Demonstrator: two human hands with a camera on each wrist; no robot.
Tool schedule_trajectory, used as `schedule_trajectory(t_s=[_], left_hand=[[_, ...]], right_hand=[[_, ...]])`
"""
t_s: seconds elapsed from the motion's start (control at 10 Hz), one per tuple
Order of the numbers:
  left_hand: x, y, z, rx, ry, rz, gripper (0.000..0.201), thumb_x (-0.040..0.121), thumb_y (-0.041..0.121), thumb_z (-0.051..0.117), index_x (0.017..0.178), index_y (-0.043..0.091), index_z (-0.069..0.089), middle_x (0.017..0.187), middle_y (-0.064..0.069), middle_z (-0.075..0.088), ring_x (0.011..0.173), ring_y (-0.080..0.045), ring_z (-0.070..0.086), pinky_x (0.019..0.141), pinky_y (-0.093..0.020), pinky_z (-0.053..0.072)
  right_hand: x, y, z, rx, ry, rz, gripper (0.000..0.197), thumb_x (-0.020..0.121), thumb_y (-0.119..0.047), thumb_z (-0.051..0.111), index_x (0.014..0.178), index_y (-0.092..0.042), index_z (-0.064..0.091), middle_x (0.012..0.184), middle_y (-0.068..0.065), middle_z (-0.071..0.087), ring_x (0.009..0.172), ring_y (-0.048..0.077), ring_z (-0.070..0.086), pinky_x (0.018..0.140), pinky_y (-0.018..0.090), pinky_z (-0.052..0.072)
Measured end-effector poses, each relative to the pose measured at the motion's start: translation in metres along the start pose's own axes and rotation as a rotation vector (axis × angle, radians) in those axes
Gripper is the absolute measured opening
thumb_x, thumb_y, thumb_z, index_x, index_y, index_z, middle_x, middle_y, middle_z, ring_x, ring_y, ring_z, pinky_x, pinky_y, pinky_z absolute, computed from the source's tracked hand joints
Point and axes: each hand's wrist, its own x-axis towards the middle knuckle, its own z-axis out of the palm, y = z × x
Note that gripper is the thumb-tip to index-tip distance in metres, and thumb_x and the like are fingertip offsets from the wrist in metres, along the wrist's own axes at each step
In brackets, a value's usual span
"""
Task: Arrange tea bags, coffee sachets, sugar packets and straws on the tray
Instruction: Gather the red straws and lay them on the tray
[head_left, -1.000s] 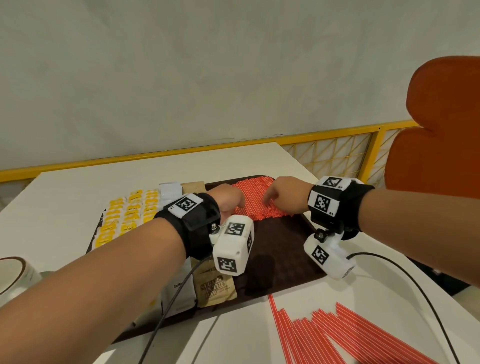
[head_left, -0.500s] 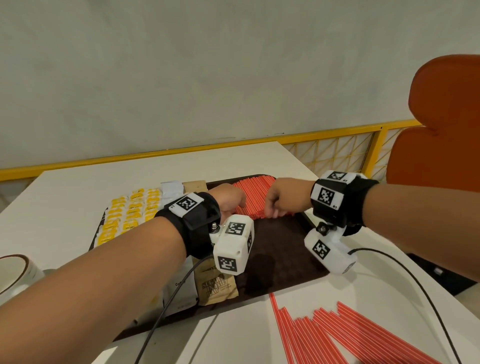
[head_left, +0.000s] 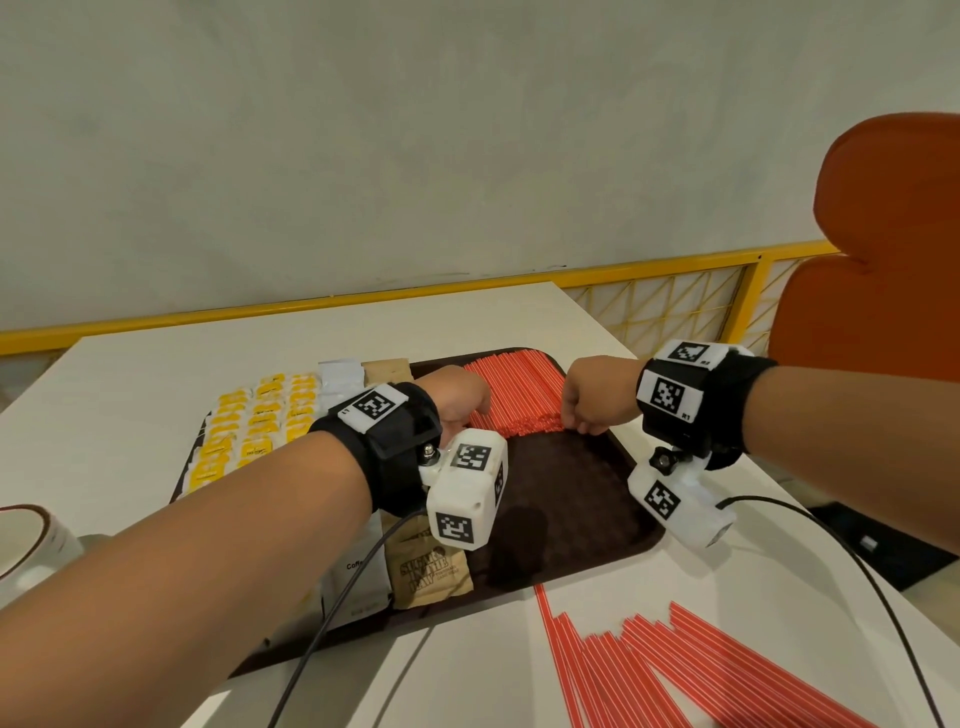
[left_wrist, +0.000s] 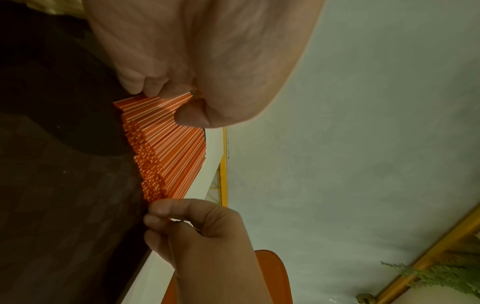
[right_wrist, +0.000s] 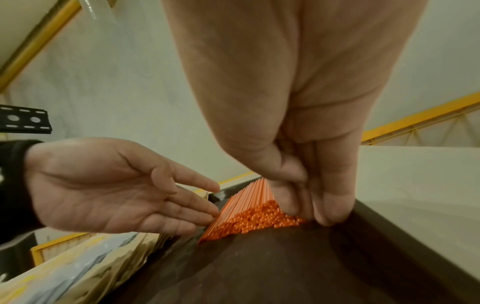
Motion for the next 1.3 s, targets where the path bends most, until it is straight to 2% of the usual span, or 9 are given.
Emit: schedule_trajectory(t_s=[0.1,0.3,0.5,0.8,0.9,1.0,1.1,1.2,1.3], left_hand=[[-0.001,0.000,0.000,-0.003,0.002,0.002,0.039,0.096,-0.006,0.036,0.135,-0.012,0.040,0.140,-0.027,0.045,0.128,-0.036,0.047,0.097,-0.035,0.045],[-0.002,0.000,-0.001,-0.007,0.004,0.007,0.039,0.096,-0.005,0.037,0.134,-0.012,0.041,0.139,-0.027,0.045,0.128,-0.036,0.047,0.097,-0.035,0.045],[-0.004,0.001,-0.001,-0.002,0.003,0.007,0.039,0.096,-0.006,0.037,0.134,-0.012,0.041,0.139,-0.027,0.045,0.128,-0.036,0.047,0.098,-0.036,0.045],[-0.004,0.001,0.000,-0.004,-0.005,-0.006,0.038,0.096,-0.006,0.037,0.134,-0.012,0.041,0.139,-0.027,0.046,0.127,-0.036,0.048,0.096,-0.035,0.045],[-0.004,0.001,0.001,-0.002,0.008,-0.001,0.038,0.096,-0.006,0.037,0.134,-0.011,0.041,0.138,-0.027,0.046,0.127,-0.036,0.048,0.096,-0.035,0.045],[-0.002,-0.001,0.002,-0.028,0.029,-0.014,0.039,0.096,-0.006,0.037,0.134,-0.011,0.041,0.139,-0.027,0.046,0.127,-0.035,0.048,0.096,-0.035,0.045],[0.009,-0.002,0.002,-0.039,0.053,-0.079,0.044,0.095,-0.005,0.038,0.138,-0.008,0.036,0.142,-0.026,0.043,0.130,-0.035,0.045,0.102,-0.037,0.041],[0.012,0.000,0.002,0.014,0.050,-0.108,0.052,0.094,-0.004,0.040,0.144,-0.004,0.026,0.146,-0.023,0.037,0.132,-0.034,0.040,0.109,-0.042,0.036],[0.012,0.002,0.001,0.058,0.028,-0.117,0.049,0.095,-0.003,0.040,0.143,-0.004,0.028,0.144,-0.022,0.039,0.133,-0.033,0.040,0.110,-0.041,0.035]], right_hand=[[0.001,-0.001,0.001,0.003,0.008,0.005,0.027,0.089,0.006,0.053,0.110,0.000,0.068,0.113,0.013,0.069,0.089,0.014,0.061,0.079,0.019,0.049],[0.002,0.000,0.001,0.029,0.023,-0.001,0.029,0.089,0.006,0.047,0.104,-0.001,0.071,0.097,0.002,0.066,0.071,0.005,0.055,0.064,0.011,0.045],[0.005,0.000,0.005,0.204,-0.016,-0.034,0.029,0.091,0.008,0.044,0.106,0.004,0.069,0.103,0.015,0.069,0.074,0.008,0.059,0.065,0.013,0.050],[0.008,0.000,0.005,0.290,-0.011,-0.070,0.032,0.088,0.012,0.045,0.108,0.005,0.069,0.112,0.021,0.067,0.090,0.017,0.061,0.069,0.011,0.050],[0.009,0.000,0.008,0.298,0.020,-0.070,0.032,0.088,0.011,0.045,0.104,0.002,0.071,0.108,0.019,0.069,0.097,0.024,0.066,0.077,0.017,0.052],[0.009,-0.005,0.011,0.385,-0.001,-0.094,0.030,0.090,0.010,0.044,0.104,0.003,0.070,0.109,0.020,0.069,0.089,0.019,0.067,0.079,0.018,0.053],[0.008,-0.013,0.015,0.437,-0.016,-0.139,0.028,0.089,0.013,0.048,0.111,0.009,0.065,0.112,0.028,0.065,0.080,0.021,0.063,0.064,0.008,0.050],[0.008,-0.016,0.013,0.431,-0.022,-0.163,0.030,0.089,0.015,0.049,0.115,0.012,0.061,0.116,0.033,0.061,0.087,0.034,0.065,0.060,0.006,0.049],[0.008,-0.018,0.015,0.422,0.003,-0.150,0.029,0.089,0.014,0.049,0.113,0.009,0.064,0.114,0.027,0.065,0.080,0.021,0.066,0.066,0.009,0.051]])
